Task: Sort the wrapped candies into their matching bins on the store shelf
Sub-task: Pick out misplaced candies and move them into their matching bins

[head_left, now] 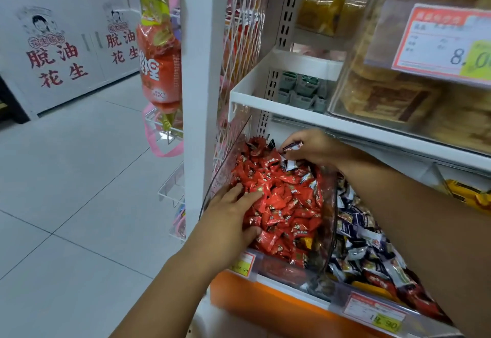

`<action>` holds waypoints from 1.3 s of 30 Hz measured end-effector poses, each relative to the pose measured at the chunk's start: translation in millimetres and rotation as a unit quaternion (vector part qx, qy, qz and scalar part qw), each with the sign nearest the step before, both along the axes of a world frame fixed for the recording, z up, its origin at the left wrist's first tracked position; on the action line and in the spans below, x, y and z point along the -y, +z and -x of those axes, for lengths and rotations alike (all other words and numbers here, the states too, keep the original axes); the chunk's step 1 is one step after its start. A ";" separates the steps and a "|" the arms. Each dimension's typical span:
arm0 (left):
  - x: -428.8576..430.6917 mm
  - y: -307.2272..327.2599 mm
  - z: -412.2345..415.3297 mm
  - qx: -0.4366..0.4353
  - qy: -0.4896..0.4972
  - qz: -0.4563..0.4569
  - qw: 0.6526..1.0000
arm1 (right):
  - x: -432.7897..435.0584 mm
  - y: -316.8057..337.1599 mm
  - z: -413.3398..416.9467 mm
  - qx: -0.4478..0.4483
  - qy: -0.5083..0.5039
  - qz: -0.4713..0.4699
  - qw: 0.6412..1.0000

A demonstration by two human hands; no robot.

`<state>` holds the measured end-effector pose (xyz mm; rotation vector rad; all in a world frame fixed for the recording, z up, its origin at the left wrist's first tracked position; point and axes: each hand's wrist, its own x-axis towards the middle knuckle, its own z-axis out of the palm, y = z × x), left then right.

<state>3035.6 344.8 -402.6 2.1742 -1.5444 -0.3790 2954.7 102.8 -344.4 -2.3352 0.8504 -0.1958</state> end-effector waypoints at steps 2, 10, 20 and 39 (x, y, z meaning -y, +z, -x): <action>-0.6 -0.3 -0.8 -0.015 0.000 0.017 1.000 | -10.4 9.2 14.5 0.053 0.011 -0.088 0.995; 0.5 6.8 2.3 -0.093 0.072 0.106 0.987 | -21.8 13.4 55.7 0.086 -0.042 -0.149 0.984; 9.4 16.8 6.0 -0.288 0.142 0.208 0.924 | -27.5 36.7 124.5 0.137 -0.105 -0.130 0.976; 16.1 5.8 9.2 -0.020 0.013 0.090 0.996 | -63.2 -6.1 5.7 -0.119 0.040 0.125 0.984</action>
